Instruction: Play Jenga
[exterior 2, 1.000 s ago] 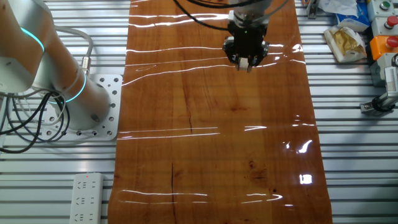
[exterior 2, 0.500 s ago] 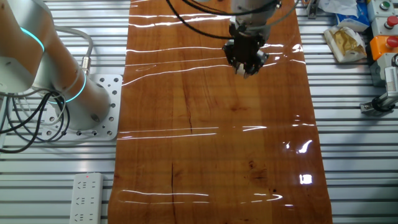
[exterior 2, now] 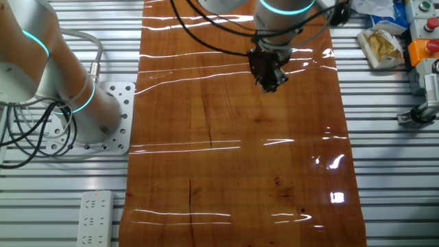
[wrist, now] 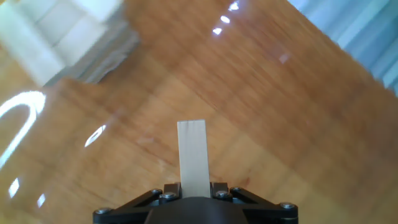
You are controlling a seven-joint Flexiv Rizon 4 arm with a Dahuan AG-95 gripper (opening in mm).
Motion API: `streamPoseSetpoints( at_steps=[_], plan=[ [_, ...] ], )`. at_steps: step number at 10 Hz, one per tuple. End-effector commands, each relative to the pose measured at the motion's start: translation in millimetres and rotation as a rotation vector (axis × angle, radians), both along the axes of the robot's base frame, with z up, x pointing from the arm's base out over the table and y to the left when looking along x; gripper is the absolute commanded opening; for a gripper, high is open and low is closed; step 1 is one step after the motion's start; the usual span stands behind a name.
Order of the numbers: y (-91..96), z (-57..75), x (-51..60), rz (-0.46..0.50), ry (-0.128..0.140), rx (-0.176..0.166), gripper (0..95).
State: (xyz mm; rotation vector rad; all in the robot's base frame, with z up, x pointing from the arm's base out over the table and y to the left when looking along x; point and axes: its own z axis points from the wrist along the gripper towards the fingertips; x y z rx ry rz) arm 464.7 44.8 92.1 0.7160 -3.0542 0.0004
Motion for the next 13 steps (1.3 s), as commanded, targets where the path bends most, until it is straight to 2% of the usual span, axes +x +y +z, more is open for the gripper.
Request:
streamPoseSetpoints(
  at_steps=[1,2,5,9,11,13],
  plan=[
    [-4.9,-6.0,-11.4,-0.266,0.015,0.034,0.0],
    [-5.0,-5.9,-11.5,-0.282,0.015,0.035,0.0],
    [-5.0,-5.9,-11.5,-0.412,0.023,0.018,0.0],
    [-5.0,-5.9,-11.5,-0.425,0.032,-0.008,0.0],
    [-5.0,-5.9,-11.5,-0.405,0.03,-0.008,38.0],
    [-5.0,-6.1,-11.5,-0.398,0.03,-0.009,38.0]
  ],
)
